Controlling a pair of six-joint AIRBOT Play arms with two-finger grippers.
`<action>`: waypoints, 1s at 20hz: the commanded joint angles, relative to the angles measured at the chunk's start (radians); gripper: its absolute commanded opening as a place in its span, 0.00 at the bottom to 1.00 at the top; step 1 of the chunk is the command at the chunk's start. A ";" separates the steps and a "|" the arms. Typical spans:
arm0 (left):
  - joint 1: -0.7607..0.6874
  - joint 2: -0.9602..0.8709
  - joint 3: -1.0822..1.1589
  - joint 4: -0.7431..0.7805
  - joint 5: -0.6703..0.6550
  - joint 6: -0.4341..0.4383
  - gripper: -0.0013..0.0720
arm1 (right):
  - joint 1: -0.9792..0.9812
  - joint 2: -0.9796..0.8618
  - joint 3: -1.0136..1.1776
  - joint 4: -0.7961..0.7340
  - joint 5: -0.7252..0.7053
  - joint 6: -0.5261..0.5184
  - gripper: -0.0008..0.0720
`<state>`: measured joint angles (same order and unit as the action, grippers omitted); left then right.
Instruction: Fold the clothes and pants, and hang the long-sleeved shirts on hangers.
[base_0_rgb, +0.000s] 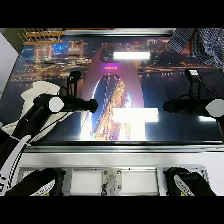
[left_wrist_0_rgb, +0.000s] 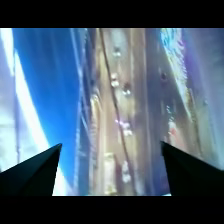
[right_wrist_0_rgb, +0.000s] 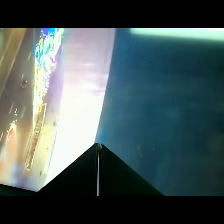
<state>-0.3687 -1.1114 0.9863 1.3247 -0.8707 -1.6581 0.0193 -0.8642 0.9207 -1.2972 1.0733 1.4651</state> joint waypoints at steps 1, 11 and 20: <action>0.115 0.000 0.068 0.282 -0.004 0.017 0.96 | 0.001 0.000 0.000 0.000 0.000 0.000 0.06; 0.478 -0.306 0.126 0.426 -0.153 -0.018 0.96 | 0.001 -0.001 0.000 0.000 0.000 0.000 0.06; 0.378 -0.375 0.132 0.429 -0.140 -0.034 0.03 | 0.001 0.000 0.000 0.000 0.000 0.000 0.06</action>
<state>0.0395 -1.4982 1.1141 1.7561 -1.0157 -1.6859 0.0193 -0.8642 0.9207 -1.2972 1.0733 1.4651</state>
